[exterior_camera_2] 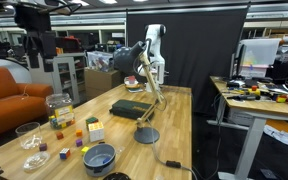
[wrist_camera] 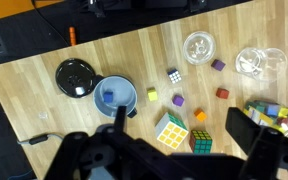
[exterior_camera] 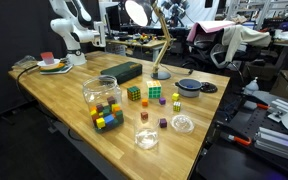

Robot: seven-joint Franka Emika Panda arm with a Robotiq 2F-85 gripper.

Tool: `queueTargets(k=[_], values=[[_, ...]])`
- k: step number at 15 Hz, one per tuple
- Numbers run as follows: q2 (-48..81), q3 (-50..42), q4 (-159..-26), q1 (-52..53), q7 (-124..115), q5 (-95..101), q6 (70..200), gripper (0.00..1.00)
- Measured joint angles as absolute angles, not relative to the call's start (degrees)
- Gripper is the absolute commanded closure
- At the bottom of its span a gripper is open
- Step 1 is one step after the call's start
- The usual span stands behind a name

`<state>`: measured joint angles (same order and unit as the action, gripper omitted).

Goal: Place the glass lid on top of the glass container

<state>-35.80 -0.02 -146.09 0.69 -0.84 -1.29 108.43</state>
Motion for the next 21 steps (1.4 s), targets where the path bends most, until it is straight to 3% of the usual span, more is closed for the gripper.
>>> queueTargets(k=[14, 21], values=[[-34.2, 2.7, -151.4, 4.3, -0.7, -3.1, 112.4, 0.00], [-27.4, 2.8, -160.3, 9.1, 0.5, -11.3, 119.3, 0.00]])
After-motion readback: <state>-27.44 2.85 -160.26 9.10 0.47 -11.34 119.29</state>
